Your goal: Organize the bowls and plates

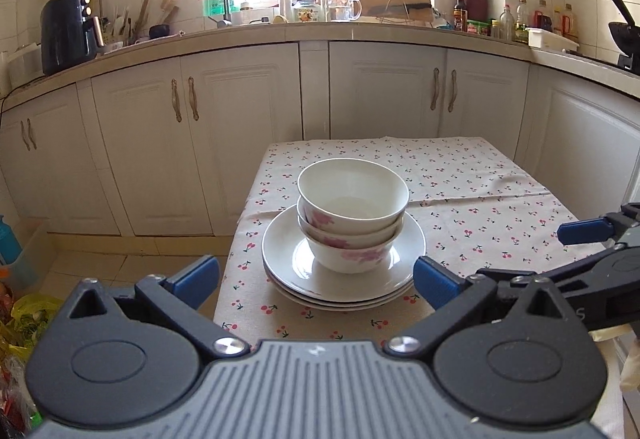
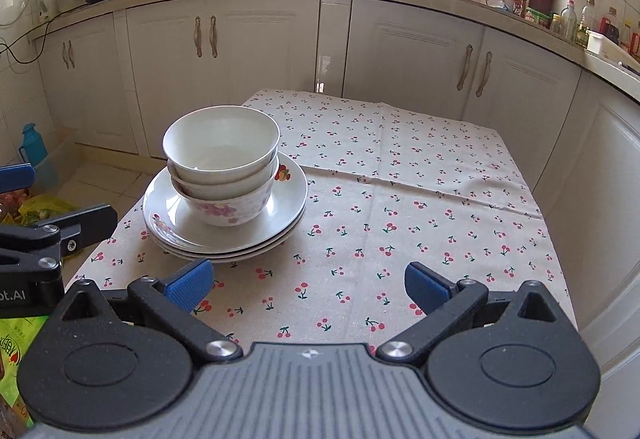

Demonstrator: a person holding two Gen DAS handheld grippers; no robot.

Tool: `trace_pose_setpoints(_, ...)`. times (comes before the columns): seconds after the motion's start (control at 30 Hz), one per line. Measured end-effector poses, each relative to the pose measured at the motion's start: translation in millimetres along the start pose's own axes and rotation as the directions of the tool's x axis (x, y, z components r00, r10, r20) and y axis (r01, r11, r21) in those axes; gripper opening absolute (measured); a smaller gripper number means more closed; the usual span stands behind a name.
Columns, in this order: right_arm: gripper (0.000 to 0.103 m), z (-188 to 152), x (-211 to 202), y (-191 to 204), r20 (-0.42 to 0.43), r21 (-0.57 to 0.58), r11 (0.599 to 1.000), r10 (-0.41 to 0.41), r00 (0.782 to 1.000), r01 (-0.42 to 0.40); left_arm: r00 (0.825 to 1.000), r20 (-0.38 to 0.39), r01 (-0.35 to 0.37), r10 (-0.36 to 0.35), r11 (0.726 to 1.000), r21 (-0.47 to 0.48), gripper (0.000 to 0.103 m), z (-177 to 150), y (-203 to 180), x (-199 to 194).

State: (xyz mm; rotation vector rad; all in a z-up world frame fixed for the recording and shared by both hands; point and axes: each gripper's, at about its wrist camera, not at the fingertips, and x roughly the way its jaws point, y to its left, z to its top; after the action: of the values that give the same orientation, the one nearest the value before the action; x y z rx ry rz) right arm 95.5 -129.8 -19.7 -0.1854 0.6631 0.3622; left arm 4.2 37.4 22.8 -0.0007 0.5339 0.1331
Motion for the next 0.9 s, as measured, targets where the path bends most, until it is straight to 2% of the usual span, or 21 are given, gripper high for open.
trace_pose_setpoints(0.1, 0.103, 1.0, -4.1, -1.3, 0.015, 0.009, 1.000, -0.011, 1.000, 0.011, 1.000, -0.028, 0.005, -0.006, 0.999, -0.032, 0.102, 0.4, 1.7, 1.6)
trace_pose_setpoints(0.47, 0.103, 1.5, -9.4, -2.6, 0.044, 0.024, 0.999, -0.043, 0.998, 0.042, 0.999, -0.040, 0.027, -0.030, 0.996, -0.080, 0.102, -0.6, -0.3, 0.4)
trace_pose_setpoints(0.9, 0.103, 1.9, -14.9, -3.8, 0.064, 0.026, 0.998, -0.061, 0.996, 0.059, 0.998, -0.046, 0.040, -0.044, 0.994, -0.098, 0.102, 0.1, -2.0, -0.7)
